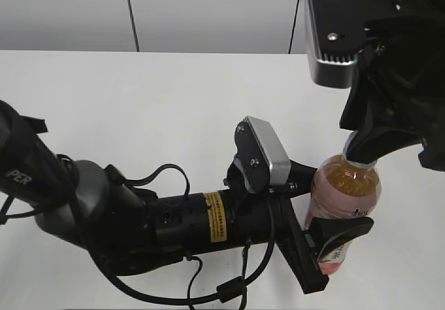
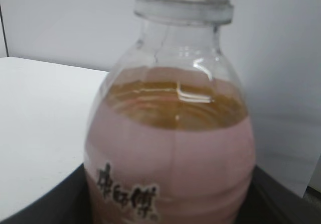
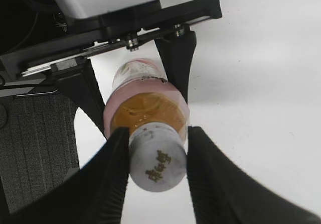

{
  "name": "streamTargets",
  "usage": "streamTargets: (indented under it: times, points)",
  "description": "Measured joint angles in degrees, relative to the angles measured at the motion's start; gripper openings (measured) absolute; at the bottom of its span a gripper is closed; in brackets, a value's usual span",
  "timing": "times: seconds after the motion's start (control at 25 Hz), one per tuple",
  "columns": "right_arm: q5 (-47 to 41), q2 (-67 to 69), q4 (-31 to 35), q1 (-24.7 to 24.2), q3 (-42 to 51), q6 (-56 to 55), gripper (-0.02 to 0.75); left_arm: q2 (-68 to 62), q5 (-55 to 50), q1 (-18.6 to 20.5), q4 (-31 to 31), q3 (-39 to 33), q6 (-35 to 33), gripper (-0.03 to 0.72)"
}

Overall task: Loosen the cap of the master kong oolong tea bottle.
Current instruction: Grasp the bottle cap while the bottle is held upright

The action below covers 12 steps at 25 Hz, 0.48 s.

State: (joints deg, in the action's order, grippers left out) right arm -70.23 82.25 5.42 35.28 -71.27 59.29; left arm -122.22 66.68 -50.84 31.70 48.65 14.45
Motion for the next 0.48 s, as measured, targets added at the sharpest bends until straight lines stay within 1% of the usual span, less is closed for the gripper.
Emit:
streamTargets:
  times: [0.08,0.2,0.28,0.48]
  points:
    - [0.0,0.0,0.0,0.0,0.0,0.1,0.281,0.0,0.0,0.0,-0.1,0.0,0.0,0.425]
    - [0.0,0.0,-0.1,0.0,0.0,-0.2,0.323,0.0,0.0,0.0,0.0,0.0,0.0,0.425]
    - [0.1,0.0,0.2,0.0,0.0,-0.2,0.368,0.0,0.0,0.0,0.0,0.0,0.0,0.425]
    - [0.1,0.0,1.4,0.0,0.0,-3.2,0.511,0.0,0.0,0.0,0.1,0.0,0.0,0.425]
